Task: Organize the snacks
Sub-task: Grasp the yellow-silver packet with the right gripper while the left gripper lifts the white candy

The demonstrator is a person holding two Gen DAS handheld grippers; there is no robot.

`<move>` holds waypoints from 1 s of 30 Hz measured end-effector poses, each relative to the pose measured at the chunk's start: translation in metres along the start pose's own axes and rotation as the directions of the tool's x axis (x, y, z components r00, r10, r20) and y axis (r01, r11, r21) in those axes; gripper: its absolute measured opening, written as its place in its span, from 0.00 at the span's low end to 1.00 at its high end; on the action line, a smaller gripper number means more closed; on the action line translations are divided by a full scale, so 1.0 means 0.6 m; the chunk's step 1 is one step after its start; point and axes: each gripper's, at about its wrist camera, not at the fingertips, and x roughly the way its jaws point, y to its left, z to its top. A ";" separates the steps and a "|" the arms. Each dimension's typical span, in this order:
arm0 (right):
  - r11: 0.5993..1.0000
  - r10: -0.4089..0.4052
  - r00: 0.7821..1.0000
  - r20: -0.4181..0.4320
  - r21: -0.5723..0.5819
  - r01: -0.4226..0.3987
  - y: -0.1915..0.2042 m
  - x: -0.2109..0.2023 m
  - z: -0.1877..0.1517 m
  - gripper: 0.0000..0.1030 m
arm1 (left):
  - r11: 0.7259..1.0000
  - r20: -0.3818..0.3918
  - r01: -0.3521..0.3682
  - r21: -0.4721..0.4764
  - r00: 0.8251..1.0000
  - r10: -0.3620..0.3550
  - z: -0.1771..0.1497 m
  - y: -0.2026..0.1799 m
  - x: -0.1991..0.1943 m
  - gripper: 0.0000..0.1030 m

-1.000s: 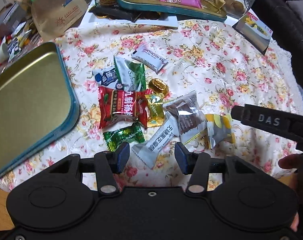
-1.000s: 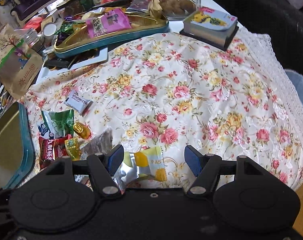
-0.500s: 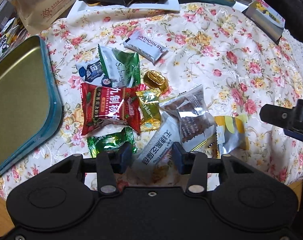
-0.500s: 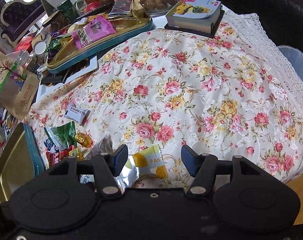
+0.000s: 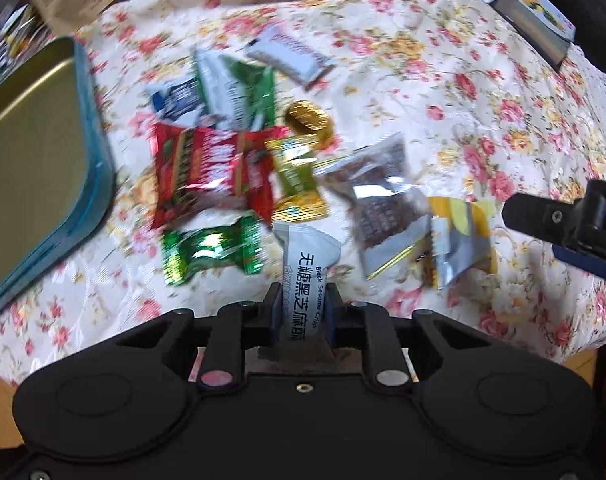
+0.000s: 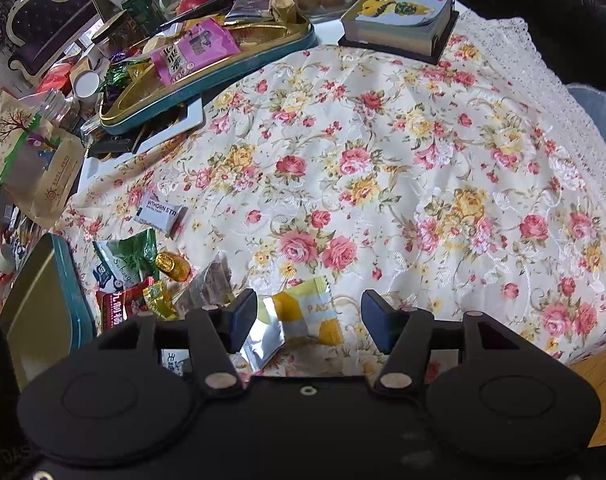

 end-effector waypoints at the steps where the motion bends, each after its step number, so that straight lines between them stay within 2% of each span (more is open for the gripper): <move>1: 1.000 0.014 1.000 -0.021 0.014 -0.013 -0.001 0.004 0.000 0.60 | 1.000 -0.003 0.004 -0.010 1.000 -0.004 -0.001 0.007 -0.002 0.26; 6: 0.987 0.095 0.989 -0.116 0.140 -0.079 -0.006 0.031 -0.002 0.60 | 0.998 0.003 0.029 -0.051 1.000 -0.029 -0.005 0.042 -0.027 0.26; 11: 0.967 0.110 0.985 -0.136 0.242 -0.075 -0.008 0.050 0.002 0.60 | 0.995 0.049 0.046 -0.087 0.998 -0.042 -0.004 0.072 -0.062 0.26; 17: 0.949 0.116 0.980 -0.163 0.308 -0.061 -0.003 0.076 0.007 0.60 | 0.988 0.067 0.068 -0.138 0.996 -0.059 0.004 0.096 -0.084 0.26; 20: 0.927 0.137 0.973 -0.187 0.371 -0.059 -0.008 0.097 0.006 0.60 | 0.986 0.073 0.085 -0.146 0.995 -0.075 0.005 0.100 -0.091 0.26; 22: 0.929 0.130 0.979 -0.157 0.363 -0.065 -0.001 0.097 0.012 0.60 | 0.984 0.077 0.095 -0.148 0.993 -0.084 0.004 0.103 -0.097 0.26; 26: 0.967 0.052 0.998 -0.044 0.251 -0.039 0.024 0.084 0.025 0.60 | 0.985 0.084 0.089 -0.149 0.994 -0.077 0.001 0.108 -0.103 0.26; 30: 0.964 0.011 1.000 -0.025 0.266 -0.004 0.019 0.076 0.034 0.60 | 0.982 0.071 0.080 -0.173 0.995 -0.068 0.000 0.119 -0.101 0.26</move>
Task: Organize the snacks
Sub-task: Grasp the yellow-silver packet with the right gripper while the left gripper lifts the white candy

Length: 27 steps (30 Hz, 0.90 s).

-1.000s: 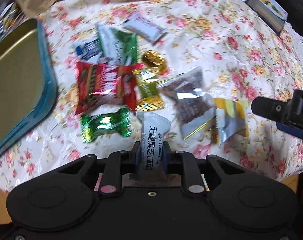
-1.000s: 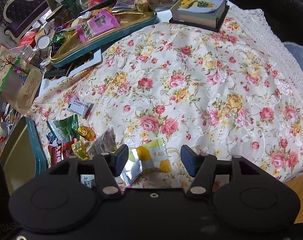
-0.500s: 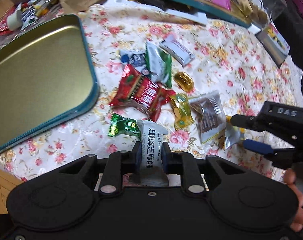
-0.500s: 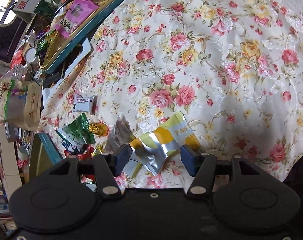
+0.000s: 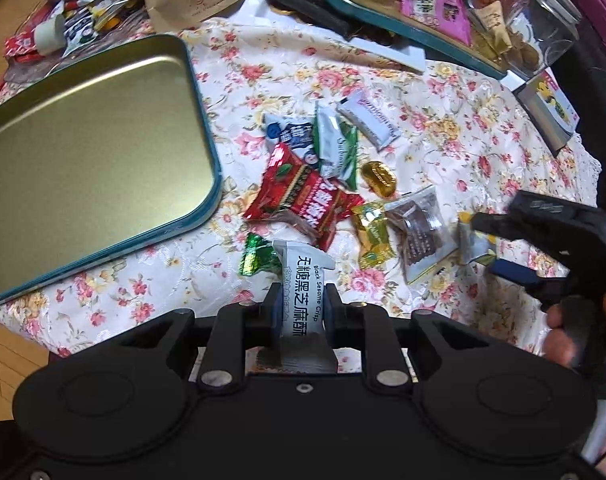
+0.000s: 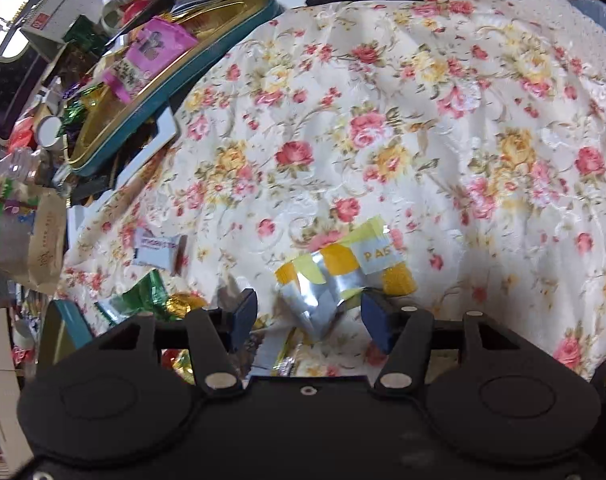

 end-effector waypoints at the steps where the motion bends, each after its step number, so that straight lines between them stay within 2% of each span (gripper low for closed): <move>1: 0.999 0.024 1.000 0.012 0.024 -0.025 -0.006 -0.009 0.004 0.60 | 1.000 0.001 -0.002 -0.008 1.000 0.002 0.000 0.003 0.000 0.26; 3: 0.996 0.072 0.997 0.018 0.051 -0.073 -0.014 -0.021 0.014 0.59 | 1.000 0.006 -0.008 -0.016 1.000 0.008 0.001 0.006 -0.003 0.26; 7: 0.998 0.009 1.000 -0.015 0.061 -0.008 -0.026 -0.030 0.022 0.59 | 0.999 0.015 -0.032 -0.019 0.999 0.032 0.002 0.008 -0.006 0.26; 9: 0.998 -0.001 0.997 -0.075 0.063 0.006 -0.032 -0.026 0.020 0.59 | 0.999 0.014 -0.033 -0.018 0.999 0.033 0.002 0.006 -0.007 0.26; 13: 0.998 0.032 0.990 -0.138 0.063 -0.023 -0.034 -0.012 0.011 0.59 | 1.000 0.016 -0.029 -0.005 0.999 0.029 0.001 -0.002 -0.009 0.26; 17: 0.992 0.041 0.985 -0.167 0.126 -0.020 -0.038 0.008 0.018 0.59 | 1.000 0.011 -0.013 -0.002 1.000 0.013 0.002 -0.007 -0.010 0.26; 20: 0.979 0.081 0.969 -0.235 0.202 -0.033 -0.037 0.041 0.026 0.59 | 1.000 0.016 -0.003 -0.002 1.000 0.003 0.005 -0.008 -0.014 0.26; 22: 0.976 0.081 0.974 -0.210 0.215 -0.035 -0.029 0.045 0.031 0.60 | 1.000 0.026 -0.001 -0.007 1.000 0.001 0.006 -0.006 -0.020 0.26; 23: 0.983 0.070 0.981 -0.182 0.183 -0.036 -0.018 0.045 0.034 0.60 | 1.000 0.031 -0.002 -0.009 1.000 0.002 0.007 -0.004 -0.022 0.26; 27: 0.998 -0.055 0.997 -0.047 0.039 0.057 0.017 0.046 0.045 0.59 | 1.000 0.043 -0.006 -0.020 0.999 0.007 0.009 0.003 -0.028 0.26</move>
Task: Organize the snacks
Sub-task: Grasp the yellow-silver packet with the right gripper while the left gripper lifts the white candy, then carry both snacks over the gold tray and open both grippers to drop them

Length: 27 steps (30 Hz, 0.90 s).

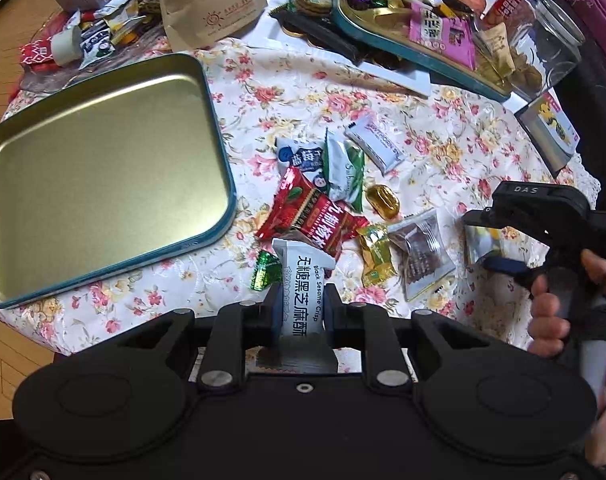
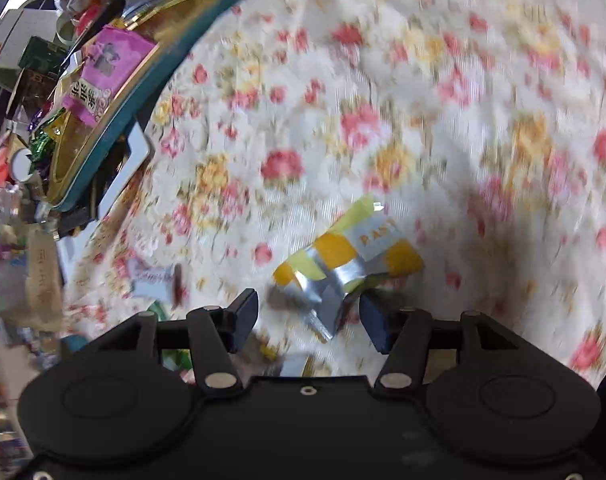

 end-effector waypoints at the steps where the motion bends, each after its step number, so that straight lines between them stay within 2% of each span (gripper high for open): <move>1: 1.000 -0.011 1.000 0.027 -0.028 0.012 0.004 0.000 0.002 0.60 | 1.000 0.000 0.002 -0.005 1.000 -0.002 0.001 0.003 0.000 0.26; 4: 0.993 -0.048 0.994 0.099 -0.100 0.058 0.019 0.003 0.008 0.60 | 1.000 0.000 -0.002 -0.015 1.000 0.002 0.002 0.007 0.000 0.26; 7: 0.991 -0.077 0.985 0.153 -0.099 0.093 0.025 0.010 0.014 0.58 | 1.000 -0.002 -0.007 -0.019 1.000 0.007 0.002 0.008 0.002 0.26; 11: 0.995 -0.065 0.986 0.156 -0.065 0.075 0.019 0.014 0.026 0.62 | 1.000 -0.005 -0.009 -0.016 1.000 0.009 0.002 0.004 0.004 0.26; 15: 0.985 -0.078 0.982 0.172 -0.137 0.102 0.030 0.016 0.019 0.63 | 1.000 -0.003 -0.012 -0.020 1.000 0.012 0.004 0.005 0.005 0.26; 18: 0.953 -0.133 0.969 0.206 -0.242 0.182 0.047 0.020 0.000 0.56 | 0.999 0.010 -0.024 -0.033 1.000 0.024 0.010 0.014 0.001 0.26; 19: 0.942 -0.151 0.965 0.216 -0.266 0.207 0.049 0.019 -0.004 0.48 | 0.999 0.015 -0.029 -0.040 0.999 0.029 0.012 0.019 0.000 0.26; 20: 0.933 -0.157 0.962 0.223 -0.285 0.218 0.050 0.019 -0.007 0.45 | 0.998 0.020 -0.035 -0.048 0.999 0.036 0.014 0.025 -0.002 0.26; 22: 0.935 -0.142 0.964 0.227 -0.288 0.206 0.043 0.014 -0.010 0.42 | 0.997 0.027 -0.051 -0.066 0.998 0.053 0.017 0.037 -0.004 0.26; 27: 0.946 -0.094 0.969 0.228 -0.283 0.158 0.039 -0.019 -0.015 0.41 | 0.982 0.058 -0.123 -0.146 0.989 0.133 0.032 0.087 -0.020 0.26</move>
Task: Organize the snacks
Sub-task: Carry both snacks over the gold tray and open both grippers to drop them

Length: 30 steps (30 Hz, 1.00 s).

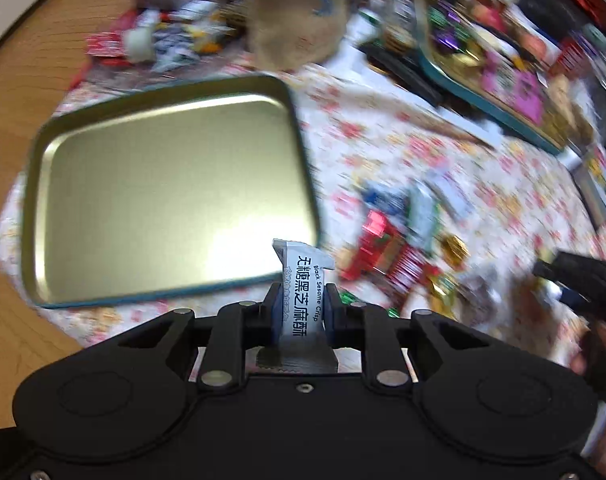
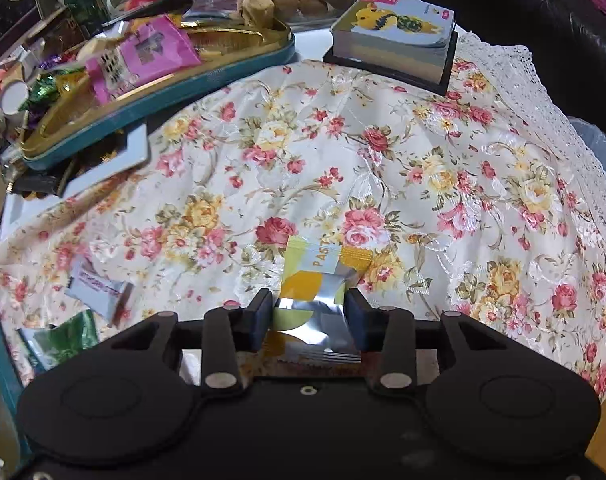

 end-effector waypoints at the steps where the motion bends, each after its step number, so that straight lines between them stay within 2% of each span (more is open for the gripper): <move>1: 1.000 0.016 1.000 0.011 -0.006 -0.016 0.003 -0.011 0.000 0.41 | 0.999 0.012 -0.030 -0.015 0.999 0.030 0.007 0.010 -0.003 0.26; 3: 0.997 0.066 0.997 0.030 -0.026 -0.066 0.018 -0.040 0.001 0.41 | 0.995 0.033 -0.089 -0.038 0.995 0.090 0.023 0.029 -0.014 0.26; 6: 0.984 0.167 0.985 0.047 -0.067 -0.164 0.052 -0.083 0.002 0.41 | 0.988 0.052 -0.135 -0.080 0.989 0.140 0.050 0.060 -0.033 0.26; 10: 0.942 0.300 0.953 0.050 -0.171 -0.288 0.118 -0.141 -0.011 0.41 | 0.967 0.063 -0.225 -0.117 0.970 0.234 0.088 0.101 -0.050 0.26; 13: 0.890 0.388 0.921 0.032 -0.272 -0.365 0.170 -0.178 -0.032 0.41 | 0.947 0.062 -0.275 -0.169 0.956 0.288 0.111 0.137 -0.051 0.26; 15: 0.847 0.435 0.900 0.016 -0.347 -0.403 0.203 -0.198 -0.053 0.41 | 0.938 0.050 -0.273 -0.215 0.956 0.290 0.119 0.161 -0.043 0.26; 17: 0.802 0.472 0.882 -0.007 -0.411 -0.432 0.236 -0.221 -0.075 0.41 | 0.925 -0.026 -0.264 -0.273 0.963 0.268 0.125 0.190 -0.027 0.26; 19: 0.774 0.495 0.868 -0.038 -0.435 -0.461 0.259 -0.231 -0.088 0.41 | 0.931 -0.062 -0.196 -0.308 0.981 0.186 0.127 0.207 -0.019 0.26; 20: 0.762 0.508 0.859 -0.061 -0.434 -0.481 0.271 -0.234 -0.091 0.41 | 0.934 -0.073 -0.179 -0.310 0.984 0.164 0.129 0.208 -0.015 0.26; 22: 0.742 0.524 0.845 -0.106 -0.429 -0.514 0.298 -0.237 -0.097 0.41 | 0.936 -0.066 -0.188 -0.297 0.982 0.176 0.130 0.204 -0.015 0.26; 25: 0.703 0.522 0.839 -0.157 -0.478 -0.527 0.337 -0.237 -0.105 0.41 | 0.936 -0.039 -0.234 -0.262 0.972 0.232 0.129 0.193 -0.017 0.26; 28: 0.670 0.515 0.838 -0.178 -0.526 -0.524 0.360 -0.231 -0.115 0.41 | 0.943 -0.054 -0.203 -0.264 0.979 0.196 0.128 0.199 -0.011 0.27; 30: 0.668 0.519 0.834 -0.186 -0.522 -0.531 0.367 -0.223 -0.120 0.42 | 0.943 -0.076 -0.193 -0.273 0.981 0.179 0.126 0.202 -0.004 0.27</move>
